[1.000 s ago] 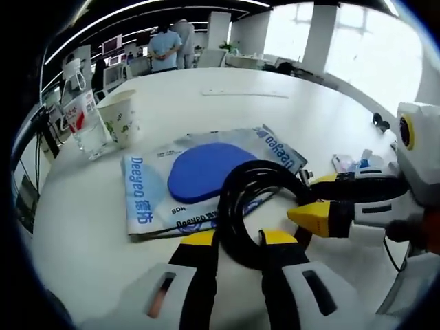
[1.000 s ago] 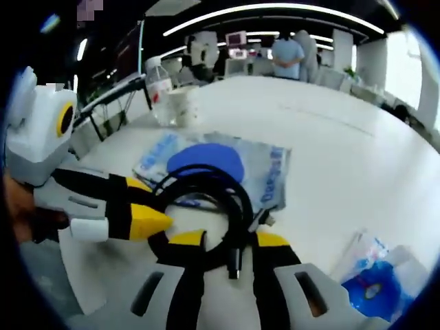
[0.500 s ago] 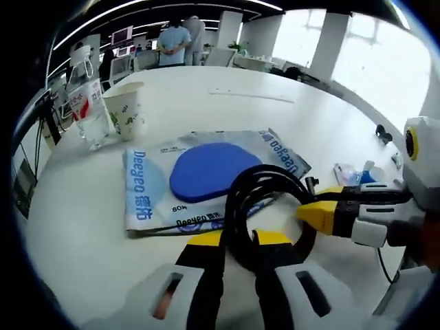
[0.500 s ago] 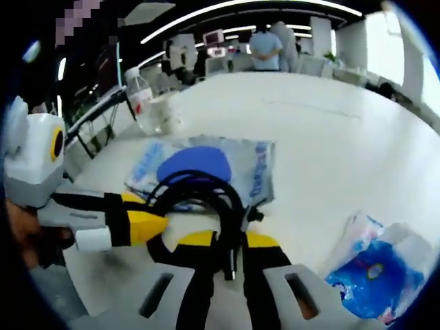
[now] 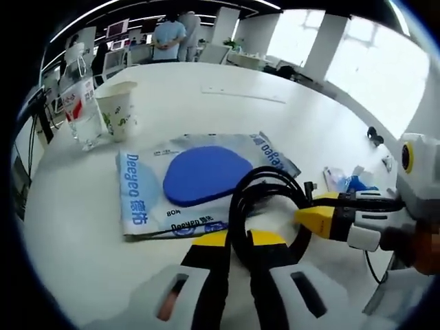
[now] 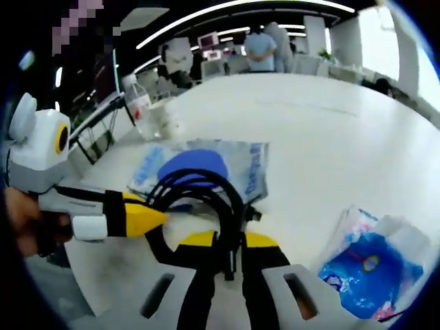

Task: Arrange the tabletop items into an orderly group along one side of the table until the central work area is clear of visible clutter.

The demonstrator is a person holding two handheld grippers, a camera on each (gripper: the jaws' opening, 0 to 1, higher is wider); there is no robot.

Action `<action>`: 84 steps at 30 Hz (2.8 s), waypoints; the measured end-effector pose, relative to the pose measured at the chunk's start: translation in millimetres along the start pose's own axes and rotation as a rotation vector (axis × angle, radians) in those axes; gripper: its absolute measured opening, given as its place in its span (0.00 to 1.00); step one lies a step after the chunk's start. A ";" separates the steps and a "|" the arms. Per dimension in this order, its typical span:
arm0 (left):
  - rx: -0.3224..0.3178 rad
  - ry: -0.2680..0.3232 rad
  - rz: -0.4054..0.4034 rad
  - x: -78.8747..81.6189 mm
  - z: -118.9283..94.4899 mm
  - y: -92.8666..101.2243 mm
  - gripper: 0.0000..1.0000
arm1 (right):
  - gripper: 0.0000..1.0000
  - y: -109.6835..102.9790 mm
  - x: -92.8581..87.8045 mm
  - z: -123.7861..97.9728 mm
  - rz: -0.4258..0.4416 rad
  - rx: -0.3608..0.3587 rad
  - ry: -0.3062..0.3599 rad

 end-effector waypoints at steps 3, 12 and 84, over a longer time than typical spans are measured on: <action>-0.005 0.014 0.034 1.7 -5.0 2.7 0.08 | 0.10 0.4 -0.6 -3.0 -0.003 0.008 0.005; -0.031 0.032 0.076 10.8 -16.0 16.6 0.07 | 0.09 2.3 0.8 -18.9 0.057 0.017 0.033; -0.030 -0.065 0.252 -48.7 -37.4 27.1 0.08 | 0.11 -23.9 -55.0 -49.7 -0.008 0.067 -0.054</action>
Point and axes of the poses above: the point that each gripper's makers call its tool centre point, and the gripper's own axes: z roughly forward along the fingers, y roughly to its right, x roughly out of its top, the point moved 5 cm from there along -z, roughly backward along the fingers, and after that the axes turned 7 degrees about -z, right-handed, at the moved point
